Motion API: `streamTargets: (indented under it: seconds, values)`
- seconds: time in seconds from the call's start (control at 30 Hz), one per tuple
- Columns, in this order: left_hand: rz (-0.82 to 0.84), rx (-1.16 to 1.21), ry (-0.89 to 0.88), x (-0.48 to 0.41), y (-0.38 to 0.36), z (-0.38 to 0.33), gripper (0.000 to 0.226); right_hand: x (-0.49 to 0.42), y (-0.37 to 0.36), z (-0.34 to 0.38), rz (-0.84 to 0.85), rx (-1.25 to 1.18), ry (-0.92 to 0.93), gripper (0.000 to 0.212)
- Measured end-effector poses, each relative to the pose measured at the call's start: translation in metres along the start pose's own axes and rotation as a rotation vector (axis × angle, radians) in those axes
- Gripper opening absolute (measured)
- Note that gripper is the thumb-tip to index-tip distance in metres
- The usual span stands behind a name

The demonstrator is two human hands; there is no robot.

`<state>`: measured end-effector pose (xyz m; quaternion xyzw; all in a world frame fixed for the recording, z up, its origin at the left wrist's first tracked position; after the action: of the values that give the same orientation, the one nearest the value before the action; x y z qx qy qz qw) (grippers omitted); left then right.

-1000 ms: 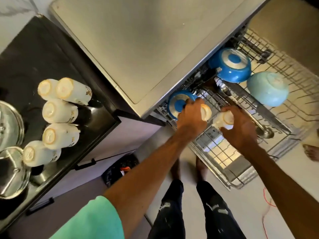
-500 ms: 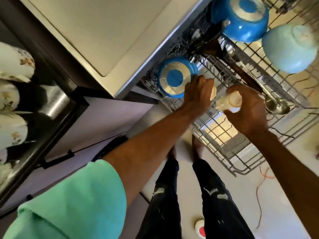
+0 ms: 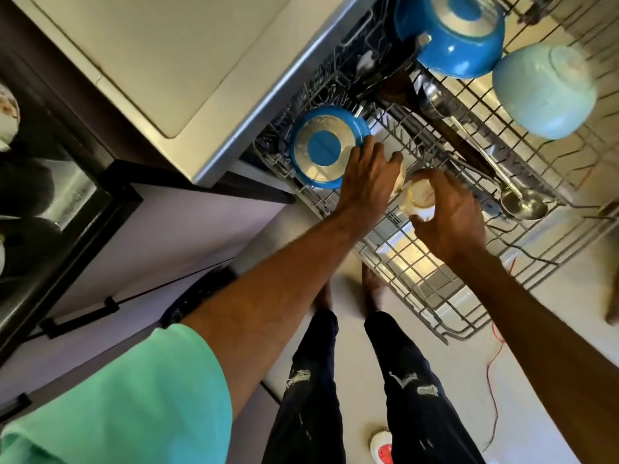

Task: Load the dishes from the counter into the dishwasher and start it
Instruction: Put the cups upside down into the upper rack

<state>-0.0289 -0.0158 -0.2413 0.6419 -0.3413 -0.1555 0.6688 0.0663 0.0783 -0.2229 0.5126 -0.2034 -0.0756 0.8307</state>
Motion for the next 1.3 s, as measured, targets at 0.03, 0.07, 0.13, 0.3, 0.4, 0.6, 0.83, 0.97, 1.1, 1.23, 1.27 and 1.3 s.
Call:
streamTargets:
  seconds: [0.03,0.07,0.13,0.3,0.4,0.6,0.83,0.97,1.1,1.23,1.27,1.3]
  values:
    - [-0.008,-0.015,-0.004,-0.001,0.002,0.001,0.065,0.001,0.000,0.000,0.003,0.000,-0.003,0.063]
    - [-0.016,-0.023,-0.007,-0.001,0.003,0.001,0.063,0.002,0.000,0.002,0.003,0.004,0.000,0.063]
    - [-0.019,-0.013,-0.017,-0.003,0.002,0.001,0.057,0.003,-0.001,0.005,0.006,0.022,0.016,0.062]
    - [-0.027,-0.058,0.007,-0.002,0.006,0.003,0.048,0.008,-0.002,0.009,0.029,0.009,0.005,0.066]
    - [-0.035,-0.021,0.005,0.001,0.003,0.004,0.050,0.012,0.001,0.008,0.004,-0.009,0.001,0.066]
    - [0.006,-0.016,0.019,0.003,0.009,0.011,0.052,0.003,0.000,0.007,0.008,-0.030,-0.008,0.066]
    - [0.023,-0.023,0.008,0.007,0.012,0.015,0.047,-0.012,-0.029,0.004,0.110,0.108,0.000,0.070]
    - [0.020,0.017,0.000,0.009,0.007,0.013,0.057,-0.013,-0.038,-0.001,0.117,0.133,-0.038,0.075]
    - [0.007,0.039,-0.043,0.014,0.007,0.012,0.065,-0.012,-0.040,-0.006,0.182,0.059,-0.082,0.109]
    - [0.062,0.108,-0.085,0.026,0.012,0.013,0.062,-0.009,-0.027,0.002,0.177,-0.051,-0.071,0.122]
    - [0.065,0.115,-0.084,0.030,0.015,0.015,0.062,-0.006,-0.021,0.005,0.160,-0.060,-0.072,0.122]
    - [0.058,0.127,-0.080,0.035,0.020,0.017,0.058,-0.005,-0.016,0.008,0.143,-0.066,-0.061,0.121]
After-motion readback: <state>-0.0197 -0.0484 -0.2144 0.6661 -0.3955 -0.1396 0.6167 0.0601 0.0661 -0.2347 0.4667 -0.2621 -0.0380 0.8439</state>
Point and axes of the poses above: each hand's wrist, its own x-axis away from the middle knuckle, its own y-axis out of the back of the hand, z = x × y, the point moved 7 cm from there along -x, towards the middle knuckle, and after that the axes turned 9 degrees about x, right-handed, at the moved point
